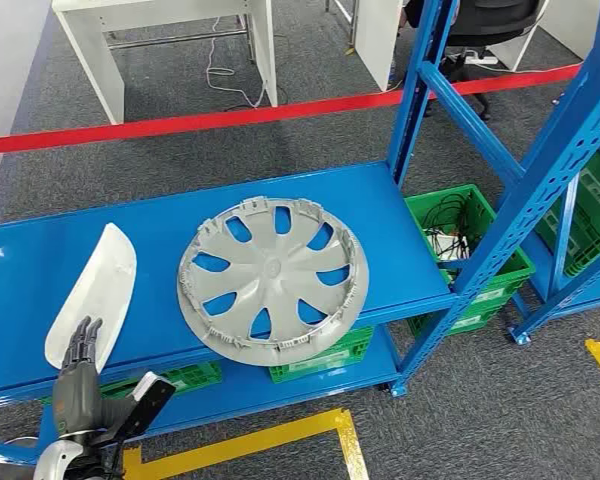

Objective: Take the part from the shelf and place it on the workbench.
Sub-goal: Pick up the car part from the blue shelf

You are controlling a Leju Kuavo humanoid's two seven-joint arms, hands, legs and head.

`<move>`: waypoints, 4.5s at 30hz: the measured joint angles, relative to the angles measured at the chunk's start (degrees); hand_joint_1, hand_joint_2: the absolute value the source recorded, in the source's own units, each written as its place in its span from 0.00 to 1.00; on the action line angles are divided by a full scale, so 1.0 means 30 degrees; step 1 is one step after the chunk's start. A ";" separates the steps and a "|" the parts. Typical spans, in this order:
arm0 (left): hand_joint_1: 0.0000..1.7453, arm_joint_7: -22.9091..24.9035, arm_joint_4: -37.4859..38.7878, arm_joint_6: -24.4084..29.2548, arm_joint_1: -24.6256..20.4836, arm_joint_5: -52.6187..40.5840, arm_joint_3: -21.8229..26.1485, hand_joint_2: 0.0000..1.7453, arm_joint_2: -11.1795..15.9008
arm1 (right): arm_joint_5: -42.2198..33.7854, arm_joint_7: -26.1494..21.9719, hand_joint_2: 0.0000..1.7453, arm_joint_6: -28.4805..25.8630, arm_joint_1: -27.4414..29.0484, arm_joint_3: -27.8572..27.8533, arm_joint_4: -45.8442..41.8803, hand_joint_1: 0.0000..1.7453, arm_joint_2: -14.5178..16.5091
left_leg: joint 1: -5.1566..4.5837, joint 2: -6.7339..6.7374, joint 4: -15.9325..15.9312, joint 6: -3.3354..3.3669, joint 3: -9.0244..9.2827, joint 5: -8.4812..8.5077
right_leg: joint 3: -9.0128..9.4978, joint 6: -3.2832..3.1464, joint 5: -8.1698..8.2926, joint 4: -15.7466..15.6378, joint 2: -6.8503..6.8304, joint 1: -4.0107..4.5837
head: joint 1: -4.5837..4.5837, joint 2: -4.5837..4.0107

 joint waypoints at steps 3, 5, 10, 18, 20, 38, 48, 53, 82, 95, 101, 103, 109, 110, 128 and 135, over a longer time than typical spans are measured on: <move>0.01 0.0247 0.0016 -0.0187 -0.0054 -0.0122 -0.0004 1.00 0.0082 | -0.0120 0.0014 0.00 -0.0002 0.0001 0.0076 0.0000 0.00 0.0000 | 0.0000 0.0000 0.0000 0.0000 0.0000 0.0000 | 0.0000 0.0000 0.0000 0.0000 0.0001 0.0000 | 0.0000 0.0004; 0.02 0.0427 0.0018 -0.0364 -0.0085 -0.0227 -0.0004 1.00 0.0162 | -0.0236 0.0025 0.00 -0.0005 0.0001 0.0154 0.0000 0.00 -0.0002 | 0.0000 0.0000 0.0000 0.0000 -0.0001 0.0000 | 0.0000 0.0000 0.0000 0.0000 0.0000 0.0000 | 0.0002 0.0002; 0.86 0.0559 0.0016 -0.0539 -0.0137 -0.0315 -0.0004 1.00 0.0271 | -0.0390 0.0047 0.00 -0.0011 0.0001 0.0255 0.0000 0.00 -0.0007 | 0.0000 0.0000 -0.0001 0.0000 -0.0002 0.0000 | 0.0000 0.0000 -0.0001 0.0000 0.0001 -0.0001 | 0.0002 -0.0002; 1.00 0.0706 -0.0049 -0.0471 -0.0153 -0.0451 -0.0004 1.00 0.0384 | -0.0641 0.0031 0.00 -0.0035 0.0002 0.0353 0.0000 0.00 -0.0007 | 0.0000 0.0000 0.0000 0.0000 -0.0001 0.0000 | 0.0001 0.0000 0.0000 0.0000 0.0000 -0.0003 | 0.0002 -0.0002; 1.00 0.0706 -0.0119 -0.0440 -0.0156 -0.0466 -0.0004 1.00 0.0390 | -0.0690 0.0013 0.00 -0.0036 0.0002 0.0359 0.0000 0.00 -0.0007 | 0.0000 0.0000 0.0000 0.0000 -0.0001 0.0000 | 0.0001 0.0000 0.0000 0.0000 0.0000 -0.0003 | 0.0002 0.0002; 1.00 0.0606 -0.0729 -0.0145 -0.0224 -0.0440 0.0004 1.00 0.0464 | -0.0940 -0.0015 0.00 -0.0056 0.0000 0.0459 0.0000 0.00 -0.0015 | 0.0000 0.0000 0.0000 0.0001 0.0004 0.0000 | 0.0009 0.0001 0.0001 0.0000 -0.0001 -0.0004 | 0.0002 -0.0002; 1.00 0.0413 -0.1022 0.0250 -0.0173 -0.0402 0.0004 1.00 0.0486 | -0.1189 -0.0108 0.00 -0.0075 0.0001 0.0499 0.0000 0.00 -0.0015 | 0.0000 0.0000 -0.0001 0.0001 0.0001 0.0000 | 0.0006 0.0001 0.0000 0.0000 -0.0001 -0.0001 | 0.0002 -0.0002; 1.00 -0.0412 -0.1664 0.1408 0.0055 -0.0868 0.0126 1.00 0.0375 | -0.1758 -0.0007 0.00 -0.1046 -0.0035 0.0524 -0.0042 0.00 0.0118 | 0.0001 0.0000 -0.0001 0.0001 -0.0004 0.0000 | 0.0003 0.0000 0.0000 0.0002 -0.0001 0.0000 | 0.0002 -0.0002; 1.00 -1.1509 -0.8197 0.1865 0.0894 -0.1832 0.5313 1.00 -0.5776 | -0.2623 0.0237 0.00 -0.1947 -0.0017 0.1313 -0.0842 0.00 0.0372 | 0.0000 0.0002 0.0007 0.0002 -0.0008 -0.0001 | 0.0001 0.0002 0.0000 0.0000 0.0002 -0.0005 | 0.0002 0.0002; 1.00 -0.9530 -0.8339 0.1880 0.1165 -0.2388 0.5745 1.00 -0.5974 | -0.1916 0.0519 0.00 -0.2275 0.0075 0.1267 -0.1317 0.00 0.0364 | 0.0001 0.0003 0.0006 0.0002 -0.0006 -0.0002 | -0.0002 0.0001 0.0000 0.0000 0.0006 0.0001 | 0.0002 -0.0002; 1.00 -0.9494 -0.8339 0.1880 0.1617 -0.2444 0.5650 1.00 -0.5608 | -0.1887 0.0430 0.00 -0.2078 0.0063 0.1268 -0.1319 0.00 0.0364 | 0.0001 0.0004 0.0006 0.0002 -0.0008 -0.0002 | -0.0003 0.0002 0.0000 0.0000 0.0007 -0.0002 | 0.0002 -0.0002; 1.00 -0.9494 -0.8339 0.1880 0.1661 -0.2437 0.5650 1.00 -0.5543 | -0.1887 0.0422 0.00 -0.2075 0.0062 0.1268 -0.1319 0.00 0.0364 | 0.0001 0.0004 0.0006 0.0002 -0.0009 -0.0002 | -0.0002 0.0002 0.0000 0.0000 0.0007 -0.0004 | 0.0004 0.0000; 1.00 -0.9494 -0.8340 0.1880 0.1745 -0.2426 0.5650 1.00 -0.5446 | -0.1887 0.0422 0.00 -0.2069 0.0063 0.1268 -0.1319 0.00 0.0364 | 0.0000 0.0004 0.0010 0.0003 -0.0008 -0.0002 | -0.0001 0.0003 0.0001 0.0000 0.0006 -0.0007 | 0.0004 -0.0002; 1.00 -0.9494 -0.8342 0.1880 0.1748 -0.2426 0.5650 1.00 -0.5437 | -0.1887 0.0422 0.00 -0.2067 0.0062 0.1268 -0.1320 0.00 0.0364 | 0.0000 0.0004 0.0010 0.0003 -0.0008 -0.0002 | -0.0001 0.0003 0.0002 0.0000 0.0006 -0.0007 | 0.0004 -0.0002; 1.00 -1.0609 -0.9236 0.1902 0.2941 -0.2307 0.6386 1.00 -0.5359 | -0.0579 0.1610 0.00 0.0301 0.0164 0.1967 -0.1282 0.00 0.0718 | 0.0001 0.0004 0.0006 0.0001 -0.0013 -0.0004 | -0.0006 0.0003 -0.0001 0.0000 0.0007 -0.0003 | 0.0002 0.0000; 1.00 -1.0550 -0.9344 0.1902 0.3152 -0.2340 0.6679 1.00 -0.5351 | -0.0326 0.1717 0.00 0.0441 0.0145 0.2357 -0.1146 0.00 0.0760 | -0.0002 0.0004 0.0009 0.0002 -0.0012 -0.0004 | -0.0006 0.0003 0.0000 -0.0002 0.0008 -0.0004 | 0.0003 -0.0002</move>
